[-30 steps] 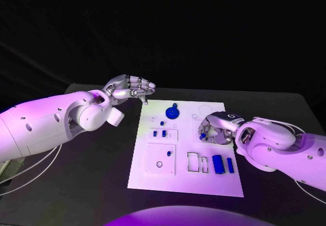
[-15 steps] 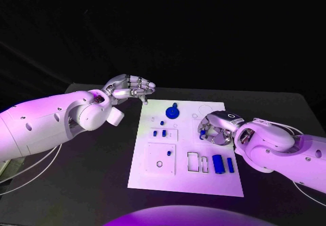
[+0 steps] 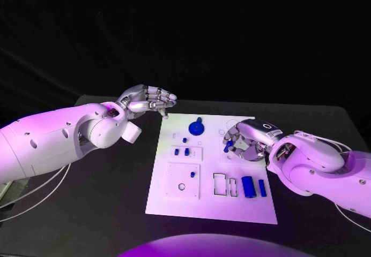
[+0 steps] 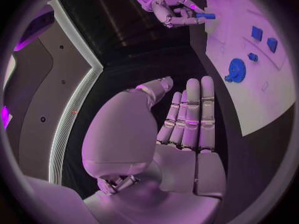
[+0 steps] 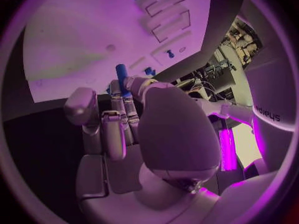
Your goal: Assemble the parts on the task board
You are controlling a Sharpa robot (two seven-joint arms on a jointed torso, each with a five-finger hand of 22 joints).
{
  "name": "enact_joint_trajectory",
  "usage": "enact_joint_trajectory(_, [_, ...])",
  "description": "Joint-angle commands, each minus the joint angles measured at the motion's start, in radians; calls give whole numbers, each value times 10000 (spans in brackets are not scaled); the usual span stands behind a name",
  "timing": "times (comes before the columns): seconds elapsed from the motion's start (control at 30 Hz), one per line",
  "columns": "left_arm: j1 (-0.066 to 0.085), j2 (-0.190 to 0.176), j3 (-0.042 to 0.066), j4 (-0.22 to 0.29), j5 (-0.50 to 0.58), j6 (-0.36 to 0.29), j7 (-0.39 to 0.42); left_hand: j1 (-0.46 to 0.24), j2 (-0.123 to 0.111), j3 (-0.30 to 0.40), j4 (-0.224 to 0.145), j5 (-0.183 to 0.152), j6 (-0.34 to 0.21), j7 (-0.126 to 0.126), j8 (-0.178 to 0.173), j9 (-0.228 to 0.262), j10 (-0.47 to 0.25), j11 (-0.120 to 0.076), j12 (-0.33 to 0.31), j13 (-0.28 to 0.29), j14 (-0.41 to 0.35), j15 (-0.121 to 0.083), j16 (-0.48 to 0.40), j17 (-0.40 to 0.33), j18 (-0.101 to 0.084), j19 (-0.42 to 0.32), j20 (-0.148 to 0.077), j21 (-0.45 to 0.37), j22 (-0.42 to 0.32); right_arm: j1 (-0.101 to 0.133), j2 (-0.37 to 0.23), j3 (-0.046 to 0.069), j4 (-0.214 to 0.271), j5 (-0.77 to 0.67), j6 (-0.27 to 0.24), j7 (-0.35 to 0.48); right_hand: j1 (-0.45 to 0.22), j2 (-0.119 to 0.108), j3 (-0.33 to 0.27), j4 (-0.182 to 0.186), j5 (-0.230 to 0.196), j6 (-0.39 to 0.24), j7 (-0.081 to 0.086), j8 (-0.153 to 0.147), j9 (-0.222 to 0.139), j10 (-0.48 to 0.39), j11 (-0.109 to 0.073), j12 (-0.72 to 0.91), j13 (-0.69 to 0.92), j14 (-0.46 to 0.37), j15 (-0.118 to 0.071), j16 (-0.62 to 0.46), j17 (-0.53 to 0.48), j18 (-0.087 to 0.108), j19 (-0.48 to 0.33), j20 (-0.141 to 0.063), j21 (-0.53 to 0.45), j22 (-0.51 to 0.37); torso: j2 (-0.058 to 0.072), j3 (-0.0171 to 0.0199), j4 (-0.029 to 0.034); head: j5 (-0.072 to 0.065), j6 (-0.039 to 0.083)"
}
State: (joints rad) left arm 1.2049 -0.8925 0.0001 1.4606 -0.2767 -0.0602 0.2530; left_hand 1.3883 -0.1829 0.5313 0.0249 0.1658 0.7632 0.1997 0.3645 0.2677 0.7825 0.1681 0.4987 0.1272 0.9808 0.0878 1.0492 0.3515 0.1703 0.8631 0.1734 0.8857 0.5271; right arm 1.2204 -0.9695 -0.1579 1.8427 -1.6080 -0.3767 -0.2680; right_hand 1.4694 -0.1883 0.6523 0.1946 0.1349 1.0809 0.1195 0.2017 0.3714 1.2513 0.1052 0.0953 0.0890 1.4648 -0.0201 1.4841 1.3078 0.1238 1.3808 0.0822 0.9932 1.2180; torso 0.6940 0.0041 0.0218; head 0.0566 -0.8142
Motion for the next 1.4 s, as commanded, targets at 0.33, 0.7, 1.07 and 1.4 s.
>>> enact_joint_trajectory(0.33, [-7,108,4,-13,-9,187,49,32,103,-53,14,4,-59,333,25,-1,-48,8,67,3,-84,-7,-9,-10,130,-47,28,-59,-9,2,591,9,781,168,-720,641,-153,33,-11,-146,-858,43,-69,436,1018,661,-579,-59,-1,600,-76,38,216,-92,-40,-81,19,16,-6,-1,-18,164,-12])
enact_joint_trajectory(0.7, [-22,213,2,-16,-9,229,56,29,101,-58,19,6,-74,334,35,-2,-68,9,81,2,-91,-6,-3,-9,131,-51,30,-64,-12,-942,1909,-41,529,-278,-675,1023,-168,60,-3,-201,-852,12,-62,455,1046,662,-577,-80,-4,599,-77,36,210,-83,-58,-84,-32,-10,12,-16,30,223,-2])
enact_joint_trajectory(1.07, [-22,210,0,-30,-9,227,37,29,101,-58,19,6,-74,334,35,-2,-68,9,81,2,-91,-6,-3,-9,131,-51,30,-64,-12,-1606,2433,-136,-57,-436,-267,1093,-179,75,1,-233,-851,-5,-54,466,1063,664,-573,-92,-5,596,-76,31,194,-73,-76,-85,-86,-40,12,2,8,389,-120])
enact_joint_trajectory(1.4, [-22,206,0,-29,-9,234,25,116,150,-2,-15,41,-110,332,99,-5,-124,7,161,0,-124,-17,9,-13,140,-52,23,-53,-7,-1760,2547,-160,-199,-636,-87,935,-190,86,3,-262,-847,-22,-46,474,1077,666,-569,-102,-5,601,-73,39,216,-76,-71,-85,-72,-29,26,1,5,473,-132])
